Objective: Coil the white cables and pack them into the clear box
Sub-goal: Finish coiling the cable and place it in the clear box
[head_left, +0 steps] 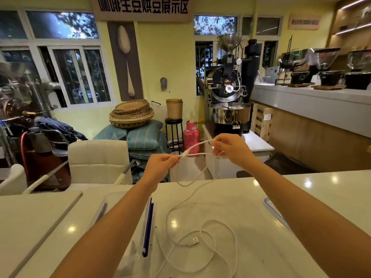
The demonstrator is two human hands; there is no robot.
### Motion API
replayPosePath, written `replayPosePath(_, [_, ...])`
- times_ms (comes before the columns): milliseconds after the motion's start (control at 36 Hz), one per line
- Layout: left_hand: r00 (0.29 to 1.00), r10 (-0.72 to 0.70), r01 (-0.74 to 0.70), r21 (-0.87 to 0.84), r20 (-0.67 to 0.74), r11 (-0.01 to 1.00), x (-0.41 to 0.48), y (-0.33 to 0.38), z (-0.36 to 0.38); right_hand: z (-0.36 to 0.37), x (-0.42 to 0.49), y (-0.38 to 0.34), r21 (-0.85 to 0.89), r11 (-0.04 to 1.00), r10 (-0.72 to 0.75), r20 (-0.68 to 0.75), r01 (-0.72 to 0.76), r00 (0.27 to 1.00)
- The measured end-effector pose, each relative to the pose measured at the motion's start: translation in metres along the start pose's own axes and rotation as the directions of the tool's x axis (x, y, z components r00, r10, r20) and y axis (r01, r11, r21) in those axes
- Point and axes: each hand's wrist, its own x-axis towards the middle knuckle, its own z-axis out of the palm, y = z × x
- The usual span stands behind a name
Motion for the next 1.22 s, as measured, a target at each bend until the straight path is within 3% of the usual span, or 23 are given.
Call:
replayPosePath(111, [0.995, -0.071, 0.068, 0.041, 0.073, 0.997, -0.008, -0.020, 0.003, -0.008, 0.001, 0.000, 0.106, 0.994, 0.016, -0.074, -0.008, 0.997])
replayPosePath(278, [0.910, -0.194, 0.102, 0.254, 0.366, 0.962, -0.018, -0.029, 0.015, -0.005, 0.003, -0.008, 0.015, 0.998, -0.063, -0.130, 0.065, 0.989])
replayPosePath(333, [0.902, -0.203, 0.090, 0.295, 0.381, 0.951, -0.017, -0.026, 0.014, -0.004, 0.002, -0.010, -0.023, 0.996, -0.089, -0.135, 0.086, 0.987])
replayPosePath(389, [0.937, -0.155, 0.083, 0.231, 0.314, 0.969, -0.014, -0.017, 0.012, -0.004, 0.000, -0.012, -0.053, 0.993, -0.112, -0.136, 0.105, 0.984])
replayPosePath(472, [0.969, -0.101, 0.108, -0.020, 0.226, 0.994, -0.016, 0.010, 0.008, -0.002, 0.001, -0.014, -0.070, 0.989, -0.137, -0.138, 0.129, 0.981])
replayPosePath(556, [0.947, -0.035, 0.108, -0.213, 0.320, 0.971, -0.023, 0.038, 0.005, 0.001, 0.002, -0.015, -0.119, 0.981, -0.168, -0.109, 0.154, 0.980])
replayPosePath(667, [0.871, 0.040, 0.075, -0.212, 0.490, 0.974, -0.033, 0.057, 0.009, 0.006, 0.004, -0.018, -0.179, 0.965, -0.210, -0.088, 0.192, 0.974])
replayPosePath(778, [0.851, 0.091, -0.003, -0.169, 0.517, 0.986, -0.036, 0.061, 0.016, 0.009, 0.005, -0.023, -0.198, 0.963, -0.208, -0.099, 0.185, 0.973])
replayPosePath(917, [0.833, 0.111, 0.048, -0.271, 0.541, 0.961, -0.033, 0.066, 0.018, 0.010, 0.004, -0.029, -0.252, 0.940, -0.266, -0.112, 0.232, 0.957])
replayPosePath(1000, [0.830, 0.163, 0.057, -0.371, 0.534, 0.927, -0.034, 0.072, 0.019, 0.011, 0.005, -0.032, -0.135, 0.969, -0.227, -0.141, 0.208, 0.964])
replayPosePath(1083, [0.835, 0.221, 0.052, -0.473, 0.504, 0.880, -0.033, 0.079, 0.022, 0.014, 0.003, -0.034, 0.090, 0.988, -0.116, -0.124, 0.128, 0.985])
replayPosePath(1167, [0.857, 0.258, 0.004, -0.507, 0.446, 0.862, -0.029, 0.087, 0.026, 0.023, -0.004, -0.033, 0.425, 0.904, -0.045, -0.015, 0.048, 0.999])
replayPosePath(1222, [0.878, 0.269, -0.030, -0.516, 0.396, 0.856, -0.025, 0.091, 0.028, 0.032, -0.008, -0.031, 0.548, 0.837, -0.003, 0.027, -0.012, 1.000])
